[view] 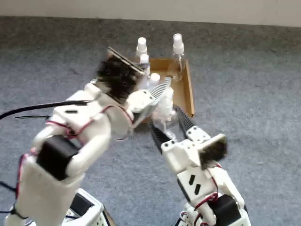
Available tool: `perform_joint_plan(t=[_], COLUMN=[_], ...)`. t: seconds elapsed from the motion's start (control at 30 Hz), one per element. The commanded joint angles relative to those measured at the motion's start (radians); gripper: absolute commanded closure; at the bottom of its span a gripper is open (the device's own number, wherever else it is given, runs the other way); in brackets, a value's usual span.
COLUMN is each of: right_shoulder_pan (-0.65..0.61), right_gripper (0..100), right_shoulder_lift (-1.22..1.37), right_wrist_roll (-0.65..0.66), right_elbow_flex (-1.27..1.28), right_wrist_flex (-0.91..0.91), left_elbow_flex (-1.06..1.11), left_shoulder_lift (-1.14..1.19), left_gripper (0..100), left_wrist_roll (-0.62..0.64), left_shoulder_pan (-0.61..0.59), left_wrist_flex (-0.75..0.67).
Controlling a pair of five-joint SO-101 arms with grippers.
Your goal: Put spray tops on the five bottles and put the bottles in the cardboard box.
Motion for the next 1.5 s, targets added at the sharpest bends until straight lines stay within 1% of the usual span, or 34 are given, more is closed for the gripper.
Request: perform_joint_plan(t=[0.0,0.1,0.23,0.4,0.53,0.7,0.83,0.93,1.0,1.07,1.17,1.47], right_shoulder_pan=[0.12,0.191,0.288,0.305,0.341,0.358,0.355,0.358,0.355,0.355,0.357,0.311], right_gripper=[99.5,99.5,99.5,99.5,99.5,99.5,99.5,99.5,99.5,99.5,99.5,99.5], right_shoulder_lift=[-0.008,0.025,0.153,0.309,0.539,0.901,1.148,1.307,1.394,1.46,1.54,1.727], right_wrist_roll=[-0.005,-0.005,-0.005,-0.005,-0.006,-0.014,-0.014,-0.015,-0.048,-0.103,-0.144,-0.14], right_elbow_flex=[-0.11,-0.082,-0.044,-0.045,-0.045,-0.048,-0.048,-0.048,-0.05,-0.071,-0.116,-0.225], right_wrist_flex=[-0.165,-0.271,-0.437,-0.542,-0.75,-0.977,-1.205,-1.326,-1.389,-1.426,-1.428,-1.435], left_elbow_flex=[-0.231,-0.312,-0.286,-0.237,-0.162,0.033,0.2,0.311,0.372,0.423,0.472,0.501], left_shoulder_lift=[0.004,0.008,0.004,0.004,0.004,0.004,0.002,0.002,0.002,0.002,0.002,0.004], left_gripper=[82,82,82,82,82,82,82,81,81,81,81,81], left_wrist_roll=[-0.009,-0.009,-0.008,-0.009,-0.005,-0.003,-0.003,-0.003,-0.003,-0.002,-0.002,-0.003], left_shoulder_pan=[-0.056,-0.073,-0.143,-0.211,-0.302,-0.418,-0.495,-0.541,-0.555,-0.559,-0.559,-0.559], left_wrist_flex=[0.193,0.278,0.305,0.298,0.298,0.295,0.193,0.112,0.057,0.012,-0.025,-0.031])
